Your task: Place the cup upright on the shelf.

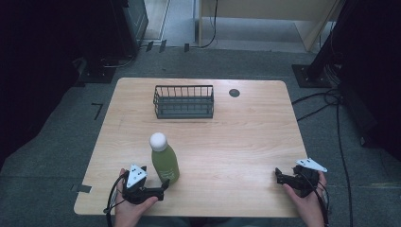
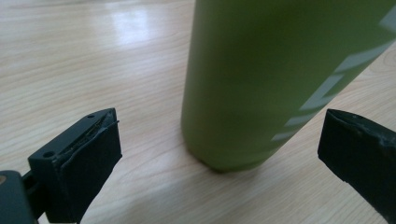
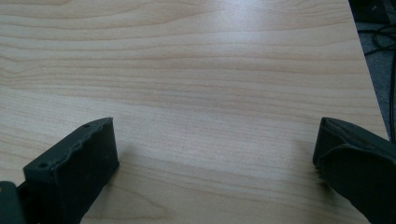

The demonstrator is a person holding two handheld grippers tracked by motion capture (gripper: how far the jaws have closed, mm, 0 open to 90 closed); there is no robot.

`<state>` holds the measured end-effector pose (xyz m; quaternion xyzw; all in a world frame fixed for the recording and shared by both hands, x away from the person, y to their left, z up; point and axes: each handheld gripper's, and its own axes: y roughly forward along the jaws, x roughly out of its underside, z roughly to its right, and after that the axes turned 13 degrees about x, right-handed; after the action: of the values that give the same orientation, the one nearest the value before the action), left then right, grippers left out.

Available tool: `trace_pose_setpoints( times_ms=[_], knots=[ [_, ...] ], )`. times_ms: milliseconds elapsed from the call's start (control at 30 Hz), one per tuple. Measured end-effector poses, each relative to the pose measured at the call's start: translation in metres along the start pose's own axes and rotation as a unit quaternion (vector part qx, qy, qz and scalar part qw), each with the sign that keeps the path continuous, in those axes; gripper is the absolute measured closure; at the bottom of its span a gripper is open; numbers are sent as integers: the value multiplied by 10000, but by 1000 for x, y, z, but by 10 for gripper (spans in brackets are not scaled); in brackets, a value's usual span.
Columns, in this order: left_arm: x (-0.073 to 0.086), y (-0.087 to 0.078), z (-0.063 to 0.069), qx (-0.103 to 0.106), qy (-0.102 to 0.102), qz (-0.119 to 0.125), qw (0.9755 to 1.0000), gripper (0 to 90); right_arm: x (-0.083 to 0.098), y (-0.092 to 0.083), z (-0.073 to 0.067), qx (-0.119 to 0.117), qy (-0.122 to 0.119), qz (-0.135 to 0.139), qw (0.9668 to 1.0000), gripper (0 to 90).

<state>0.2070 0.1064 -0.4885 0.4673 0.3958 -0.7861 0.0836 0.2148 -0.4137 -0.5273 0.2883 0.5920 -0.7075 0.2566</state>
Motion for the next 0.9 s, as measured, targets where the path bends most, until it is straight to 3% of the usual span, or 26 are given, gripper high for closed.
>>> trace_pose_setpoints(
  times_ms=[500,600,900],
  knots=[
    [-27,6,12,46,256,351,9990,84,0,0,0,-3,-1,0,10000,0],
    [-32,5,15,94,269,479,9984,136,0,0,0,-3,-1,0,10000,0],
    [-45,3,21,88,290,676,9973,158,0,0,0,-4,-1,-1,10000,0]
  ],
)
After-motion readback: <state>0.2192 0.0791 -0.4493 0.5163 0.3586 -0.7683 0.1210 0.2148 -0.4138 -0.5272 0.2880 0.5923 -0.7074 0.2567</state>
